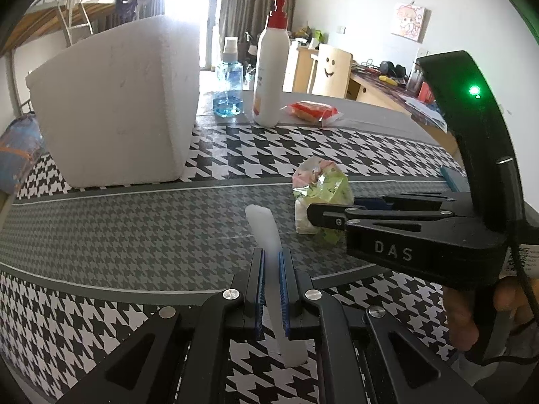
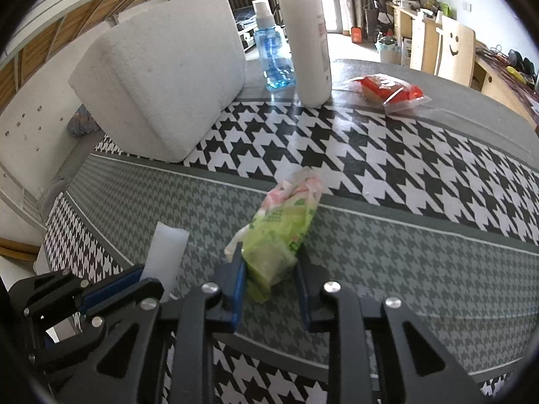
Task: Organize soft objects
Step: 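Lift the white foam strip with the left tool while the right tool lifts the green bag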
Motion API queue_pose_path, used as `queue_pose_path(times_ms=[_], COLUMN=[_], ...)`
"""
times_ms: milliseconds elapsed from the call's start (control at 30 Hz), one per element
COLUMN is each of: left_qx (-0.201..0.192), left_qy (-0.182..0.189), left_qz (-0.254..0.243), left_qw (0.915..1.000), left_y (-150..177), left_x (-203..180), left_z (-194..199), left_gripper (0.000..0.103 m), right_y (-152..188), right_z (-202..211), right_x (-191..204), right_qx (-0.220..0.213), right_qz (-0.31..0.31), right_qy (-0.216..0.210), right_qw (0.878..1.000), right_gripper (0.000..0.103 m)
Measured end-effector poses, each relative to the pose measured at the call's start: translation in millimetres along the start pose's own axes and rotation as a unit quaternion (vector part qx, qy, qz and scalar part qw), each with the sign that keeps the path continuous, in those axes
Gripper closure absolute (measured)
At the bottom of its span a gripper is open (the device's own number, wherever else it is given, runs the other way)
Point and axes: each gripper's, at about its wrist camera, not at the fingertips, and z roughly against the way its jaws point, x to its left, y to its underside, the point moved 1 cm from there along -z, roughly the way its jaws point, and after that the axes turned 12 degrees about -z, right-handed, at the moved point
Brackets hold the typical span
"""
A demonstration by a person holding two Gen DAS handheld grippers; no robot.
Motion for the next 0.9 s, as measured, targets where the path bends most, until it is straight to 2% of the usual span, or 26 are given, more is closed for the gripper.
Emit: queue_pose_path(times_ms=[900], left_qx=[-0.058], left_qy=[0.005], left_qz=[-0.044], left_qw=[0.9973], left_y=[7], left_x=[9], left_z=[53], left_gripper=[0.094], right_y=[34], right_z=[77], right_x=[18], right_qx=[-0.105], right_qz=[-0.022], right_qy=[0.011], right_qw=[0.994], right_gripper=[0.073])
